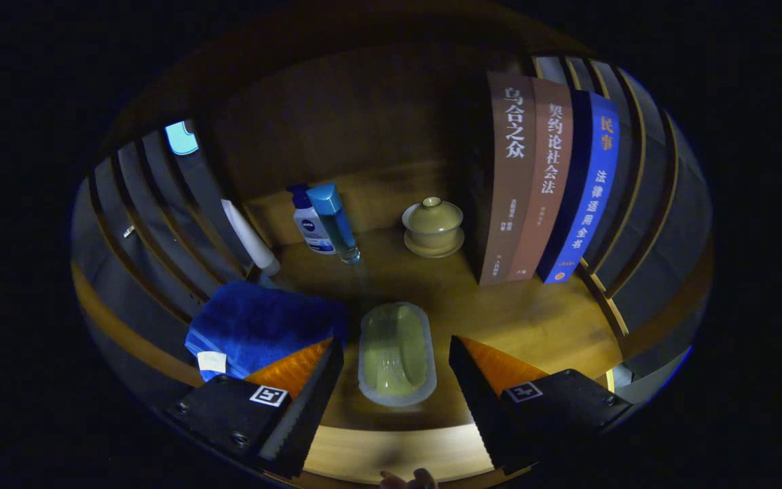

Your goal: Pull open the drawer, take out the items inside it, and place them on the countertop above the cabinet.

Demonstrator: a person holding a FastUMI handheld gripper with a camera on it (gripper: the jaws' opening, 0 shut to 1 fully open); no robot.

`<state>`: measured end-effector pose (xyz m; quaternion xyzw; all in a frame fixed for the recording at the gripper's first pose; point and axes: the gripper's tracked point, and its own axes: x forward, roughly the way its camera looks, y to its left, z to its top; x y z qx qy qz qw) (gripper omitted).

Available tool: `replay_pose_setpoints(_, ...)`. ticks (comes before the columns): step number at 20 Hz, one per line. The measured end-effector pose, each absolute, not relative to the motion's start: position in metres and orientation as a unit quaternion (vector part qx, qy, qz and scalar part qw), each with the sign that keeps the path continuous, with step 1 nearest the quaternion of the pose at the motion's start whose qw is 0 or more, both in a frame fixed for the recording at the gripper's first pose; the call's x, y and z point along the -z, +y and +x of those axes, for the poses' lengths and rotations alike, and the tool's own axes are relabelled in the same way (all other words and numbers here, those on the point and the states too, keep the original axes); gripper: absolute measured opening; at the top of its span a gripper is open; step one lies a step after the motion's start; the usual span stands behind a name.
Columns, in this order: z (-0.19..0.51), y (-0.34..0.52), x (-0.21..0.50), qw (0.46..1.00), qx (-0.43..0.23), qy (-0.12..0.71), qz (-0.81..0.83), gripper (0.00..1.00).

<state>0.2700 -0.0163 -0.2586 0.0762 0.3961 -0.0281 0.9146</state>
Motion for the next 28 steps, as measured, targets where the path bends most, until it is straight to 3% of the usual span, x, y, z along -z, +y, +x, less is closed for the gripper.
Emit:
replay_pose_setpoints(5, 0.215, -0.009, 0.240, 0.930, 0.022, 0.361, 0.061, 0.99)
replay_pose_setpoints(14, 0.081, 0.006, 0.185, 0.976, -0.013, 0.210, 0.056, 0.99)
replay_pose_setpoints(20, 0.007, 0.012, 0.215, 0.986, -0.016, 0.158, 0.052, 0.99)
replay_pose_setpoints(28, -0.031, -0.004, 0.287, 0.987, 0.009, 0.148, 0.057, 0.99)
